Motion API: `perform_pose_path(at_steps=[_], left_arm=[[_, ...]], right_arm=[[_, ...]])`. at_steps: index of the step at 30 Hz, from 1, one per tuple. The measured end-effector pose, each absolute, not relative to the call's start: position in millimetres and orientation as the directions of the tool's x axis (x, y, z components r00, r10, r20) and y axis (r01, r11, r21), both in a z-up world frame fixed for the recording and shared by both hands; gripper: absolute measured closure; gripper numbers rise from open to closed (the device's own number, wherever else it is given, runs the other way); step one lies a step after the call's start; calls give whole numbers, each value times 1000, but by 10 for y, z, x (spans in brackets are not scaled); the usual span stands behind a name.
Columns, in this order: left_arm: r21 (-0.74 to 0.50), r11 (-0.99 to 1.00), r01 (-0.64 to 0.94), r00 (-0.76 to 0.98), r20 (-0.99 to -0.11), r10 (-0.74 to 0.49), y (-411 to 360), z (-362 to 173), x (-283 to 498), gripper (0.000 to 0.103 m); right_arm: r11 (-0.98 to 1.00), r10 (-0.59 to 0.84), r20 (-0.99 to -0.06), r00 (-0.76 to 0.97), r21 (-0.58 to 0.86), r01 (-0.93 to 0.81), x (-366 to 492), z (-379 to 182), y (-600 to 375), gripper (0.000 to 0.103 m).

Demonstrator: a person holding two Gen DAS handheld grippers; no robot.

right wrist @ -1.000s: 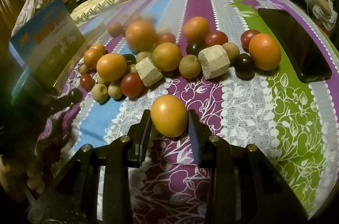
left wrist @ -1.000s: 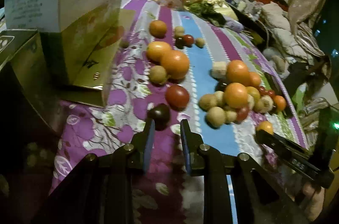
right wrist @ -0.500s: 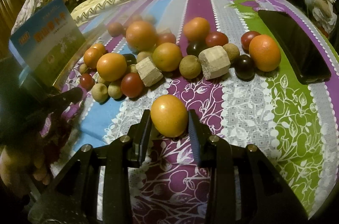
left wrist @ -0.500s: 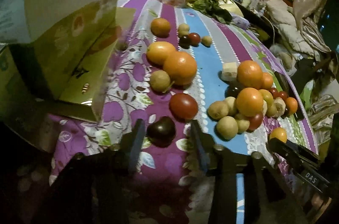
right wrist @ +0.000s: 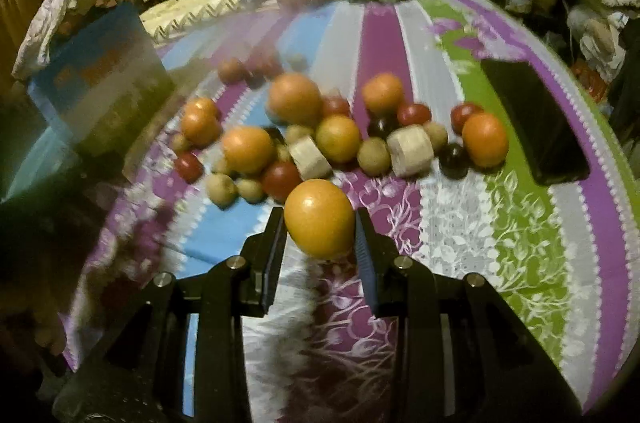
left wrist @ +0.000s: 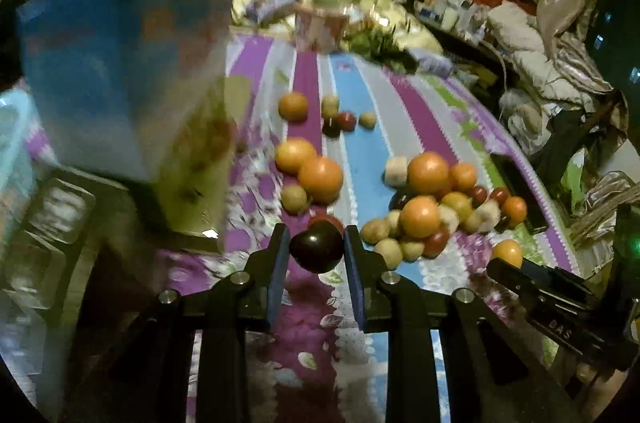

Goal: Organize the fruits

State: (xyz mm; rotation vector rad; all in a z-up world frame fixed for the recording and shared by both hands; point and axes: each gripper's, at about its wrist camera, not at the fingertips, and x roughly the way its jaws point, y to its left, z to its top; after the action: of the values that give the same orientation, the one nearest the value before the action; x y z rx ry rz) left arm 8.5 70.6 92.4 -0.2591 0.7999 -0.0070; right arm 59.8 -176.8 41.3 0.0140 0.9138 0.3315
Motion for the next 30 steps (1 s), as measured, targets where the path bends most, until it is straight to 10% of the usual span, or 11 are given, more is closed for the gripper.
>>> perform_pose_path(at_steps=[23,30], left_arm=[[-235,905,-355,799,-579,163,2266,2267,-1023,76],[-264,956,-132,816,-576,-46,2078,2225,-1158,76]], right_arm=[[824,470,-674,571,102,-558,319,1896,-7,69],[787,535,-649,541,149,-599,216,1950,114,69]])
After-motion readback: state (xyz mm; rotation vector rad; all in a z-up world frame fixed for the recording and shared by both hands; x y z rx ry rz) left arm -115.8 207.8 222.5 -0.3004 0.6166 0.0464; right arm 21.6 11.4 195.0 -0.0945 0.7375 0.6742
